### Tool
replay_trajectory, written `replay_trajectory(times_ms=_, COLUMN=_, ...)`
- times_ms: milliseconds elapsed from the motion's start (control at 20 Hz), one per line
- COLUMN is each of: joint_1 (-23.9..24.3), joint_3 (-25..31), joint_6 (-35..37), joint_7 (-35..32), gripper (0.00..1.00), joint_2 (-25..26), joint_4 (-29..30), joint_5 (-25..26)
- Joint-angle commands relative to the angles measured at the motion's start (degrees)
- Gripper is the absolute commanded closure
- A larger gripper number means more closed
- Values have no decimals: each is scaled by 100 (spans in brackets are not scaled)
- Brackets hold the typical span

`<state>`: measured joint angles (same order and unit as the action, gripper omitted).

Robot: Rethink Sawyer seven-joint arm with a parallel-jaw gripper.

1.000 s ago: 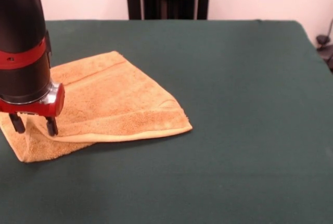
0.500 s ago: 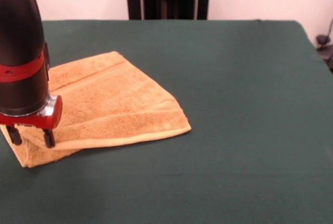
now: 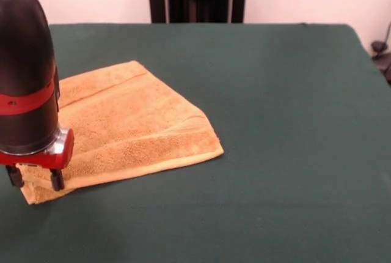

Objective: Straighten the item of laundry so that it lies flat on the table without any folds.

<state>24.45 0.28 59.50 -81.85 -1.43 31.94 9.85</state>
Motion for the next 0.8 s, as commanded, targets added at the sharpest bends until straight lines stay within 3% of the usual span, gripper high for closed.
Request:
replay_trajectory(times_ms=50, joint_1=-465, joint_3=733, joint_6=653, joint_7=-30, gripper=0, joint_2=532, joint_4=-658, joint_5=-137)
replay_trajectory(times_ms=450, joint_1=-704, joint_3=694, joint_6=1221, joint_7=114, gripper=0, joint_2=818, joint_4=-1446, joint_5=-104)
replay_trajectory(times_ms=800, joint_1=-765, joint_3=644, joint_6=1399, joint_7=280, gripper=0, joint_2=783, joint_4=-1576, joint_5=-154)
